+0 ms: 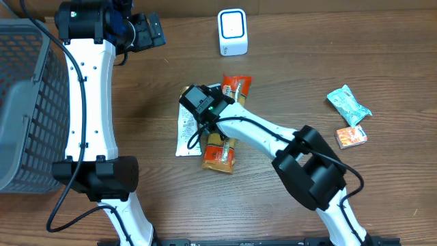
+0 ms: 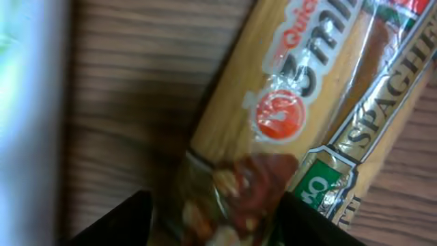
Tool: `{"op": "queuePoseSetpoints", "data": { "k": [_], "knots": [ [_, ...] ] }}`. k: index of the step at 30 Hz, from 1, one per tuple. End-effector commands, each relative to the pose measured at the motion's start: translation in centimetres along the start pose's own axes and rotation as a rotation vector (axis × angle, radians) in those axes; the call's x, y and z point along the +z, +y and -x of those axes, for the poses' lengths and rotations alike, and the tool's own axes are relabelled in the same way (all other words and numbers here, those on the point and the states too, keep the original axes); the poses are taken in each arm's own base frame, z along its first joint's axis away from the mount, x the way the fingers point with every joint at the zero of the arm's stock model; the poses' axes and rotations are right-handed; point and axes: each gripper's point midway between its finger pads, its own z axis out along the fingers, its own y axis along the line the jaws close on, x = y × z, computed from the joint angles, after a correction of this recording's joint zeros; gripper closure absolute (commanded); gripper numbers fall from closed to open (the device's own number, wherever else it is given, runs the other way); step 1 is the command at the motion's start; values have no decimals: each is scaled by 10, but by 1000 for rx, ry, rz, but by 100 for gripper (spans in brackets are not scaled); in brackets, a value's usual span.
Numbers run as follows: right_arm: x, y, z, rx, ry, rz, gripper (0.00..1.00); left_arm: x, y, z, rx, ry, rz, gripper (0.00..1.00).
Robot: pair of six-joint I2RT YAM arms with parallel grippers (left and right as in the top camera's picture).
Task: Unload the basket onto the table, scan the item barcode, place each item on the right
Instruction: 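Reach the right gripper to the spaghetti package and grasp it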
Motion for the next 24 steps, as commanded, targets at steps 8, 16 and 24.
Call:
{"op": "queuePoseSetpoints", "data": {
  "k": [8, 16, 24],
  "knots": [
    [26, -11, -28, 38, 135, -25, 52, 0, -1, 0, 14, -3, 4, 0],
    [-3, -7, -4, -5, 137, 24, 96, 0, 0, 0, 14, -2, 4, 0],
    [-94, 19, 33, -40, 201, 546, 96, 0, 0, 1, 13, -2, 4, 0]
  ]
}}
